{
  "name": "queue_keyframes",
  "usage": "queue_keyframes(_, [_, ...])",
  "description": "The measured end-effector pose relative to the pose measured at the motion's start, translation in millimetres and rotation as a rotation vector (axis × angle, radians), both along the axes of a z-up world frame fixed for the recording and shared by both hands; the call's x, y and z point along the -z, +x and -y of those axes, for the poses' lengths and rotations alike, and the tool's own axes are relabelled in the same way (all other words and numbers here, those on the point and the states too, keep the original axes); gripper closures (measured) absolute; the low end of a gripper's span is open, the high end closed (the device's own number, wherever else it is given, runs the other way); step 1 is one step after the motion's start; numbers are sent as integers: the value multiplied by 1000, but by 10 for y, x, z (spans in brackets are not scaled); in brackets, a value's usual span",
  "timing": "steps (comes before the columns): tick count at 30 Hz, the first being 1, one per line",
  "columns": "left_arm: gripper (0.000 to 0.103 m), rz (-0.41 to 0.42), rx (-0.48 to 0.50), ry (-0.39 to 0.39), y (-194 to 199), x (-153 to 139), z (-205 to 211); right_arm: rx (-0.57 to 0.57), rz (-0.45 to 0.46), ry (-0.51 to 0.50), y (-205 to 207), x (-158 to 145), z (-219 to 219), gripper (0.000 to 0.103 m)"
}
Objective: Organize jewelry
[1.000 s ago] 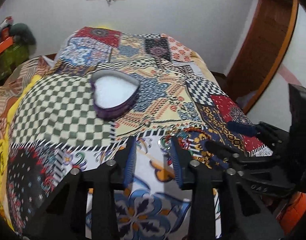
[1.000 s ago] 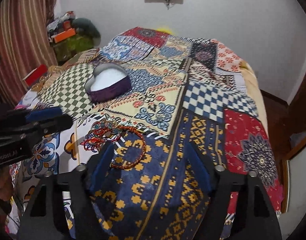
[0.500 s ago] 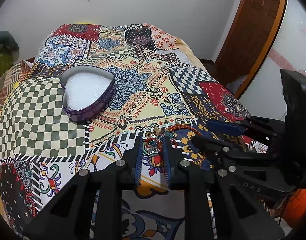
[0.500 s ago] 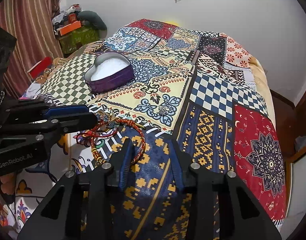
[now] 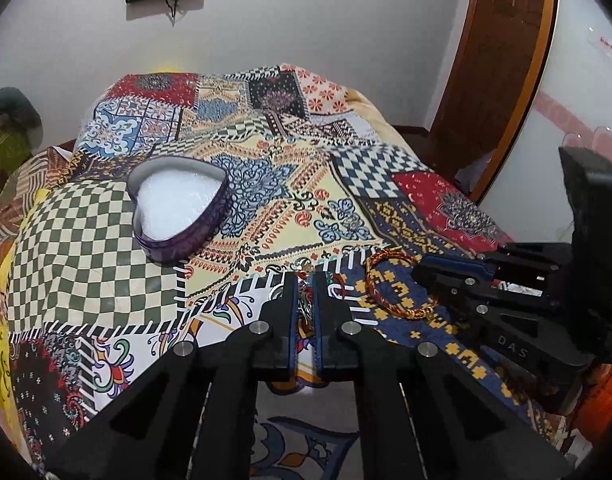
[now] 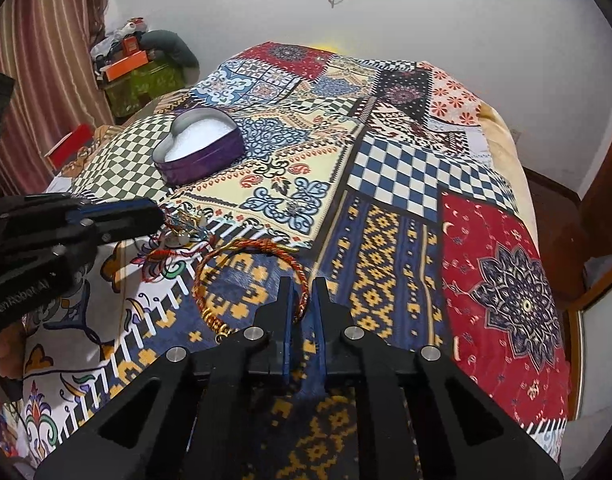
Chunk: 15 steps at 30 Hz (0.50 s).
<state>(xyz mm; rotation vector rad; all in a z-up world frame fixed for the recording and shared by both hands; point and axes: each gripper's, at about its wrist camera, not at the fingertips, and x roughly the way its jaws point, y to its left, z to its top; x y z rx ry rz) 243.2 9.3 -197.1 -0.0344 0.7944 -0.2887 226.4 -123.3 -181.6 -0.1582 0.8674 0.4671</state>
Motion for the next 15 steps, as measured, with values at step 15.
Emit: queue_keyframes(15, [98, 54, -43, -32, -365, -345, -150, 57, -29, 72, -119, -204, 221, 98])
